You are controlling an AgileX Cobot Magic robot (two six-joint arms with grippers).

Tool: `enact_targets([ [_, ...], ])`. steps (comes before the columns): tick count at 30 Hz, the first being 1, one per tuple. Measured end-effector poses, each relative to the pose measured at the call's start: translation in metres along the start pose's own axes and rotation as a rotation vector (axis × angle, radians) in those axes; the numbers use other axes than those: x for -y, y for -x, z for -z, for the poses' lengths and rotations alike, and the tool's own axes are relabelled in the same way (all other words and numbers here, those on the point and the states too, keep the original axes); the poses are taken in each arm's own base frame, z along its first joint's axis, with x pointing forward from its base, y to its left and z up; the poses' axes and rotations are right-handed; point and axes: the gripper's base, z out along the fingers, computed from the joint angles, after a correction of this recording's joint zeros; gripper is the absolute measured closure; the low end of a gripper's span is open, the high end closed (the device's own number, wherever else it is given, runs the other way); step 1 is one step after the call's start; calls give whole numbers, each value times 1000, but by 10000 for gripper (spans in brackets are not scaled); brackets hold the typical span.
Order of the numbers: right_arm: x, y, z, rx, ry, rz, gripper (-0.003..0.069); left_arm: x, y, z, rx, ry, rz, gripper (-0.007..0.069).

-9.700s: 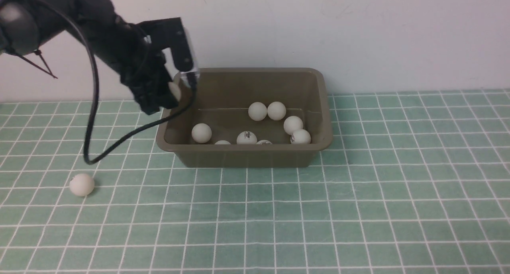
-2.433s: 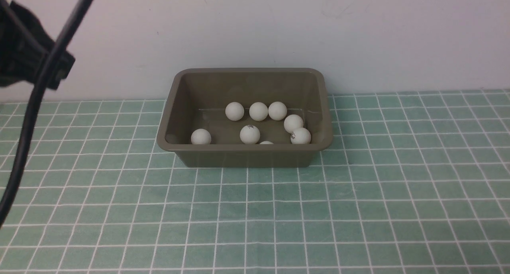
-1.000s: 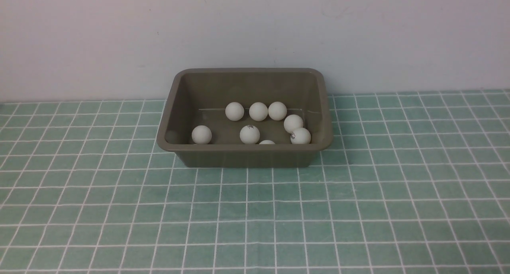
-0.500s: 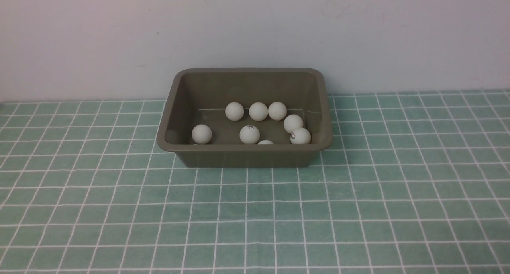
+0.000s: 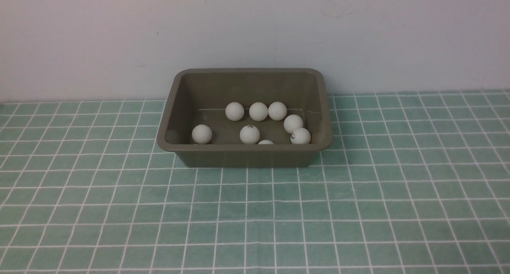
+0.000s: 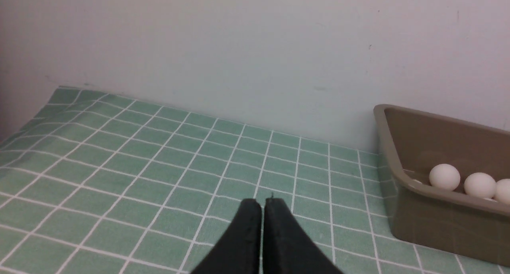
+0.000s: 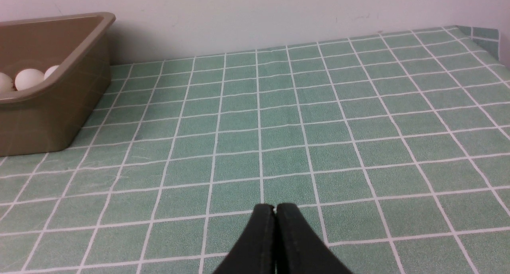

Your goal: Put the table tennis balls in the box on the green coffee tablecloth.

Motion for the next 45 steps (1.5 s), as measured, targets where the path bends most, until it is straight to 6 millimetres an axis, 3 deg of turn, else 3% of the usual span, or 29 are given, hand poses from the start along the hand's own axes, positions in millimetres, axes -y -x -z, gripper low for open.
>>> enact_targets([
  [10,0,0,0,0,0,0,669,-1,-8,0,-92,7,-15,629],
  [22,0,0,0,0,0,0,669,4,-20,2,-216,-63,-195,629],
  [45,0,0,0,2,-1,4,669,4,-20,2,-220,-68,-205,629],
])
